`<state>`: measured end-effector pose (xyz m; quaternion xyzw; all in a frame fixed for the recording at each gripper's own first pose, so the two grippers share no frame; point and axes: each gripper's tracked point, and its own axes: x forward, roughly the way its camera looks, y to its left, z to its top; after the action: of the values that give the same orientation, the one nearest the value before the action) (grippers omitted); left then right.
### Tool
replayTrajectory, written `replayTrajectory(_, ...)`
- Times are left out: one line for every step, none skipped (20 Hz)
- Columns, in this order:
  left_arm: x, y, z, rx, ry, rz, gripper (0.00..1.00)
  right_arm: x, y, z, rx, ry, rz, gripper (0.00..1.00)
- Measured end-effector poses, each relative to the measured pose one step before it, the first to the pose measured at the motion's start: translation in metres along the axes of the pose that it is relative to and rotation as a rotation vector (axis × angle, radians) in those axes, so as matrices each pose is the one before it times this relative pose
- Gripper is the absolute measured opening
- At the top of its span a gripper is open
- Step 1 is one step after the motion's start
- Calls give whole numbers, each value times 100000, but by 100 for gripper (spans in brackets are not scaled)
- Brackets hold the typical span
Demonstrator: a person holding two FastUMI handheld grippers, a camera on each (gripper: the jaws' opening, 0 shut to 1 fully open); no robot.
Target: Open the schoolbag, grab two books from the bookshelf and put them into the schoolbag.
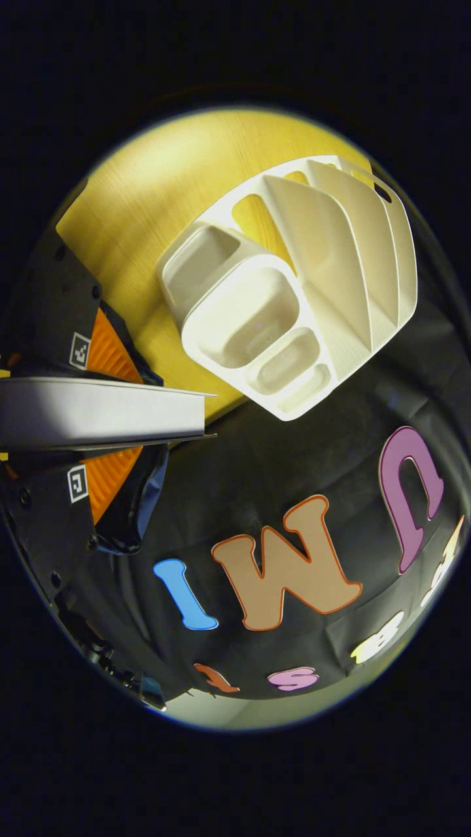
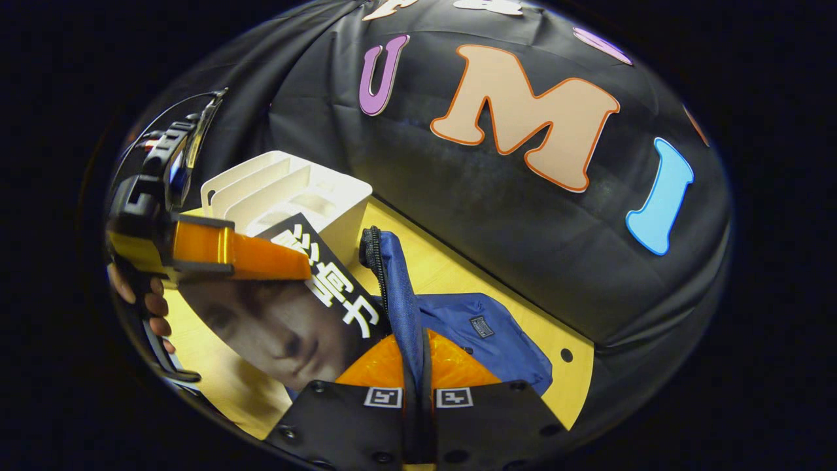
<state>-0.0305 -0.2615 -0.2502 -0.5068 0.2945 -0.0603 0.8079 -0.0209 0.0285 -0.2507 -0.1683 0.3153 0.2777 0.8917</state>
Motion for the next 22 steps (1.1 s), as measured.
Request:
replayTrajectory(415, -24, -896, -469, 1366, -289, 39, 62, 368, -78, -464, 266, 1016, 4)
replayTrajectory(67, 114, -783, -70, 1433, 218, 39, 27, 212, -3, -513, 54, 908, 5)
replayTrajectory(357, 72, -772, 51, 595, 490, 39, -75, 142, 2, -276, -174, 770, 5)
replayTrajectory(134, 198, -604, 210, 816, 370, 39, -131, 236, 42, -202, -207, 767, 5)
replayTrajectory(23, 88, -479, -700, 157, -486, 38, -96, 97, 38, -74, -128, 762, 5)
replayTrajectory(75, 54, -308, -679, -423, -212, 38, -16, 25, -10, -92, -168, 412, 5)
replayTrajectory(223, -83, -454, 4, 268, -414, 40, -82, -58, 69, 143, -125, 481, 5)
replayTrajectory(236, -42, -471, 288, 371, -97, 40, -110, -3, 50, 348, -160, 401, 5)
replayTrajectory(321, -79, -548, 678, 468, -113, 39, -56, 29, 77, 414, -103, 600, 5)
replayTrajectory(295, -203, -516, 690, 718, -447, 41, -152, 252, 45, 54, -142, 879, 5)
replayTrajectory(295, -196, -629, 841, 932, -328, 41, -65, 122, 133, -534, -291, 811, 5)
replayTrajectory(424, -270, -747, 794, 1267, -722, 42, -89, 212, 95, -843, -483, 887, 5)
replayTrajectory(472, -213, -703, 496, 1027, -583, 43, -161, 178, 115, -889, -449, 717, 5)
replayTrajectory(427, -230, -663, 63, 1173, -663, 43, -156, 205, 45, -641, -479, 746, 5)
replayTrajectory(573, -252, -581, -198, 1319, -695, 43, -149, 45, 86, -404, -444, 600, 5)
replayTrajectory(409, -311, -411, -679, 877, -721, 43, -87, 98, 14, 15, -248, 595, 5)
replayTrajectory(567, -19, -526, -635, 1058, -616, 44, -121, -17, 24, 352, -34, 437, 5)
replayTrajectory(596, -21, -365, -560, 615, -95, 44, -173, 33, 5, 385, -103, 212, 5)
replayTrajectory(503, -74, -559, 87, 1646, -249, 46, -212, -47, 61, 295, -49, 118, 5)
replayTrajectory(295, -125, -67, -209, -55, -383, 44, -153, -43, -48, 146, 43, 165, 5)
replayTrajectory(492, -74, 14, 146, -156, -161, 46, -165, -60, 6, -123, -26, 25, 5)
replayTrajectory(389, 118, -37, 300, 669, -206, 47, -195, -104, -75, -363, 95, -276, 5)
